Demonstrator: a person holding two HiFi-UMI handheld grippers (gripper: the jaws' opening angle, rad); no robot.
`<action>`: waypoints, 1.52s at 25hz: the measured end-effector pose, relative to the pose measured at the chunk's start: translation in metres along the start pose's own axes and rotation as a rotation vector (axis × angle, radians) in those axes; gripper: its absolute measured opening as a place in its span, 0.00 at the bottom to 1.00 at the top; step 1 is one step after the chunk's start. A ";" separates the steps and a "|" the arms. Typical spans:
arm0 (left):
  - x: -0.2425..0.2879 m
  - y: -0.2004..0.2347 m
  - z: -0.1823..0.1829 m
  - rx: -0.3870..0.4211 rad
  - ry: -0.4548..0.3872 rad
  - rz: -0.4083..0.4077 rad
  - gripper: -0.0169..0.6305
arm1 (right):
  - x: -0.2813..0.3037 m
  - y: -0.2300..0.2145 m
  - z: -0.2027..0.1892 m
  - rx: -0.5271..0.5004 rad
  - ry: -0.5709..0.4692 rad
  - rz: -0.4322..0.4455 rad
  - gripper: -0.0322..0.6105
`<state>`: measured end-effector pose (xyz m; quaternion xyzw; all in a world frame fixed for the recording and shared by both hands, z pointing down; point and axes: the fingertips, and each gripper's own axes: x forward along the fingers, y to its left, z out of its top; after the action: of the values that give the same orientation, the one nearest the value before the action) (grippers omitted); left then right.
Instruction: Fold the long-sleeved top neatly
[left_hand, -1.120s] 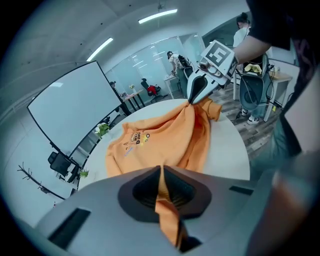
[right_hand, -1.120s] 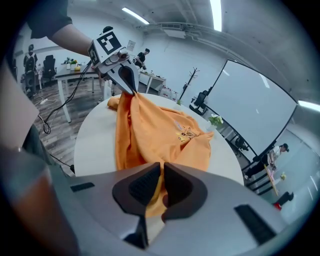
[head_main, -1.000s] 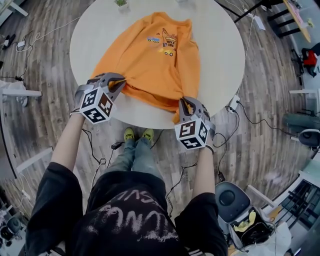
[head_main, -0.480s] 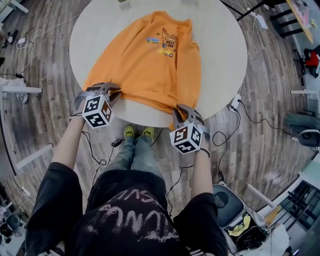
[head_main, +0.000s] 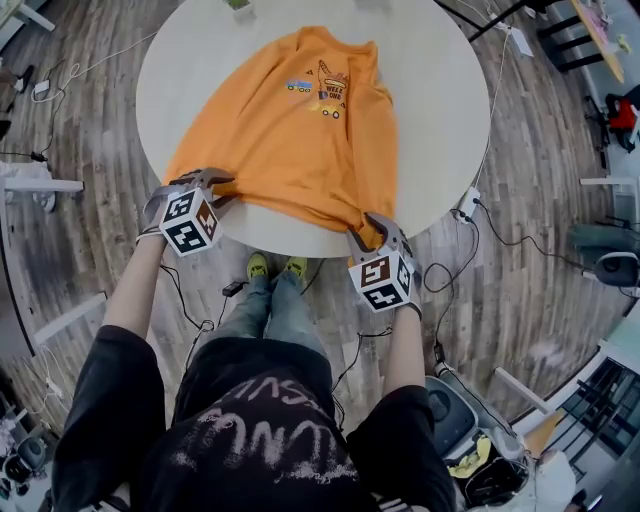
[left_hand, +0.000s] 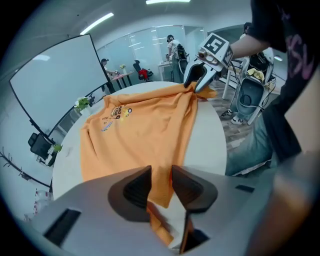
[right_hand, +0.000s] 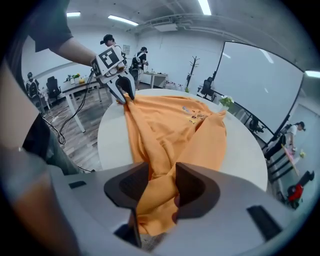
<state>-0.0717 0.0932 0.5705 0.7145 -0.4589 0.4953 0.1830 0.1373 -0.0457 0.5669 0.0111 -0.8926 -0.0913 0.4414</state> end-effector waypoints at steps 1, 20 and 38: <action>-0.002 0.001 0.003 0.008 -0.006 -0.004 0.24 | -0.003 -0.004 -0.002 0.014 0.002 -0.014 0.32; 0.013 0.052 0.088 0.142 -0.145 -0.070 0.20 | -0.053 -0.138 -0.020 0.317 0.068 -0.415 0.07; 0.094 0.111 0.196 0.098 -0.073 -0.059 0.20 | -0.074 -0.361 -0.106 0.540 0.039 -0.564 0.07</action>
<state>-0.0504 -0.1486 0.5444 0.7534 -0.4190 0.4854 0.1455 0.2437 -0.4095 0.5094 0.3735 -0.8379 0.0296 0.3969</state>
